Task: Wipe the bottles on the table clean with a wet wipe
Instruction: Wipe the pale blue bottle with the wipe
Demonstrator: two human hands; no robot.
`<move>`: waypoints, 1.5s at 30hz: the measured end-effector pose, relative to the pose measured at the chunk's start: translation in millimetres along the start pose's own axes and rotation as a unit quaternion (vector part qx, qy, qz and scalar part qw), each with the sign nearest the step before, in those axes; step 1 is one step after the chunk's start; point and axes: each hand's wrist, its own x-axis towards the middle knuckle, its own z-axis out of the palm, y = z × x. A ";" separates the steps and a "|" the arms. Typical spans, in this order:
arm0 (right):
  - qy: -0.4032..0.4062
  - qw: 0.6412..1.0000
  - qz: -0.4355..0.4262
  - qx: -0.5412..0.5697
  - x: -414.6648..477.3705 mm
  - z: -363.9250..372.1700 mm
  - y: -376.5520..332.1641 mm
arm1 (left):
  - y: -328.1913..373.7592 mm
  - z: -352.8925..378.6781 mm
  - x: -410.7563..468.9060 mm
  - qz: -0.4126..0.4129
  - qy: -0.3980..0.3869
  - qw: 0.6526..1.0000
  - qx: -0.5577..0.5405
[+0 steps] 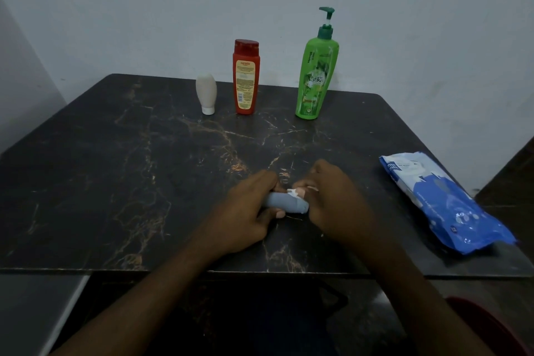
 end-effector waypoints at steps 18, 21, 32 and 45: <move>-0.219 0.912 0.125 0.325 19.1 -29.4 19.0 | 10.6 -3.8 -8.8 0.074 0.021 0.996 0.039; -0.225 0.816 0.192 0.496 14.1 -32.9 23.8 | 9.8 -3.2 -8.2 0.074 0.032 0.996 0.027; -0.071 0.615 0.328 0.714 -34.8 -15.1 -4.9 | 13.2 1.3 -7.5 0.062 0.020 0.993 0.094; 0.246 0.946 -0.067 0.202 -53.2 -14.9 -12.8 | 12.5 0.2 -8.1 0.054 0.033 0.998 0.021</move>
